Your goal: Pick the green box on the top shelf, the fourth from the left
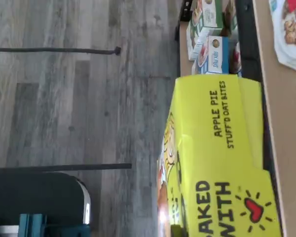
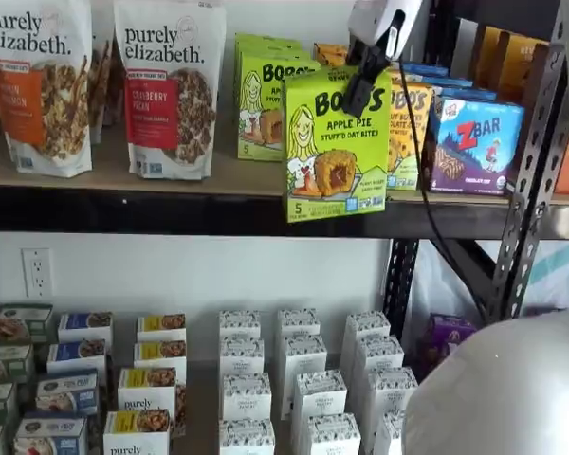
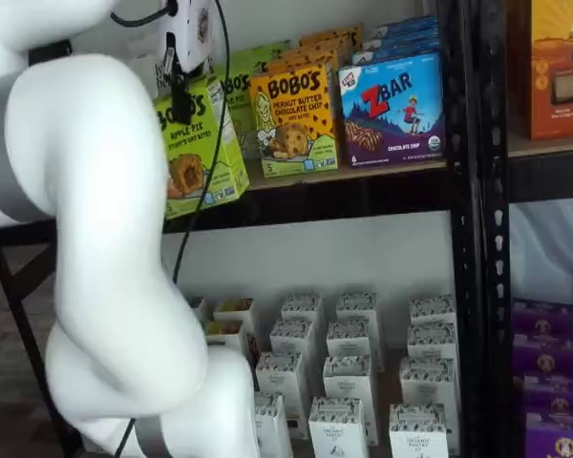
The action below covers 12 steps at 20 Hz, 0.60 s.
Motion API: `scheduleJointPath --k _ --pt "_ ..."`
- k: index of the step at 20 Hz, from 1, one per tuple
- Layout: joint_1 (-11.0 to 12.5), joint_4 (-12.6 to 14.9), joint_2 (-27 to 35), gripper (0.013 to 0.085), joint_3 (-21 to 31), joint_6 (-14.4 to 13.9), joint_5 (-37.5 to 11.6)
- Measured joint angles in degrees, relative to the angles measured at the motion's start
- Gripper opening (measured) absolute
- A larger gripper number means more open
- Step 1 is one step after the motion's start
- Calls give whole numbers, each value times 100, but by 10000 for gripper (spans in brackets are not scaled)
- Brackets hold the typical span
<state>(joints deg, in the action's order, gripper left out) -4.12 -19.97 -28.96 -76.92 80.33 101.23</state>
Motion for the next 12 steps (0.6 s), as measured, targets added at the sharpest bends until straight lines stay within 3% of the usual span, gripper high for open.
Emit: scheduleJointPath --k 12 --pt "293 -41 -492 290 614 308 -16"
